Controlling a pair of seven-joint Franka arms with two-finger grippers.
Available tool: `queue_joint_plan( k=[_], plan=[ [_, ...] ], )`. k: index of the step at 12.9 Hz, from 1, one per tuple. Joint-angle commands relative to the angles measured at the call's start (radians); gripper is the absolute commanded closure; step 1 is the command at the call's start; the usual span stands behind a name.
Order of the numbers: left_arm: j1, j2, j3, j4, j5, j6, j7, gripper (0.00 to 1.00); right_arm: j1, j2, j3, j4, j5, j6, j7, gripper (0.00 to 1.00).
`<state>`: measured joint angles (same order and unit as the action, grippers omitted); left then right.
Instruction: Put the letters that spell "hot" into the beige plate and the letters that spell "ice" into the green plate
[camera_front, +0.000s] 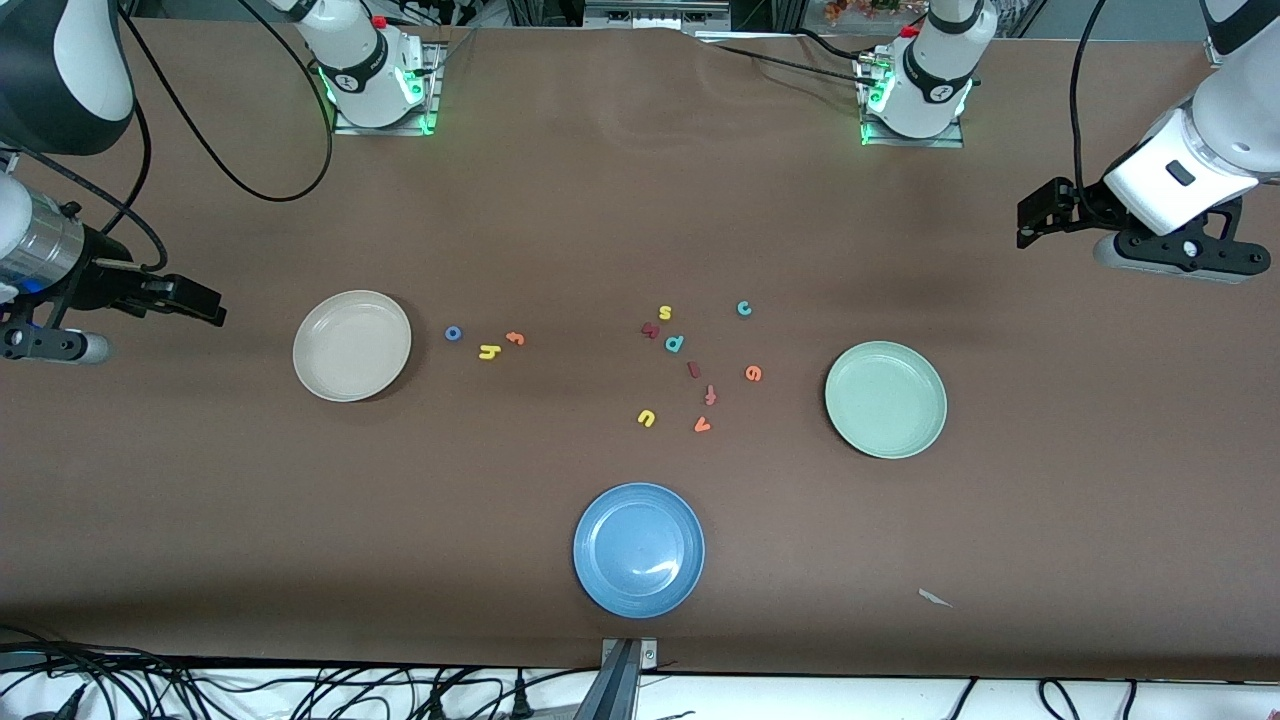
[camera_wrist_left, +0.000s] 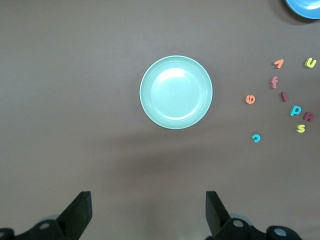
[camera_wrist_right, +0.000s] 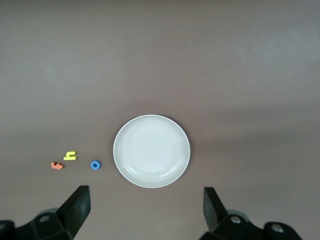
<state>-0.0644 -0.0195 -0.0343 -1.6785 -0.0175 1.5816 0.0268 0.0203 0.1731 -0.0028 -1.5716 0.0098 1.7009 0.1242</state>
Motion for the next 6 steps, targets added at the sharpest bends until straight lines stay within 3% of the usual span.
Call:
queue_joint_plan(
  k=[1, 6],
  plan=[
    [0.002, -0.008, -0.001, 0.011, -0.009, -0.022, -0.004, 0.00, 0.000, -0.004, 0.003, 0.008, -0.017, -0.015, 0.002, 0.00],
    [0.003, -0.010, 0.001, 0.011, -0.009, -0.048, 0.001, 0.00, 0.001, -0.003, 0.004, 0.008, -0.024, -0.009, 0.000, 0.00]
  ],
)
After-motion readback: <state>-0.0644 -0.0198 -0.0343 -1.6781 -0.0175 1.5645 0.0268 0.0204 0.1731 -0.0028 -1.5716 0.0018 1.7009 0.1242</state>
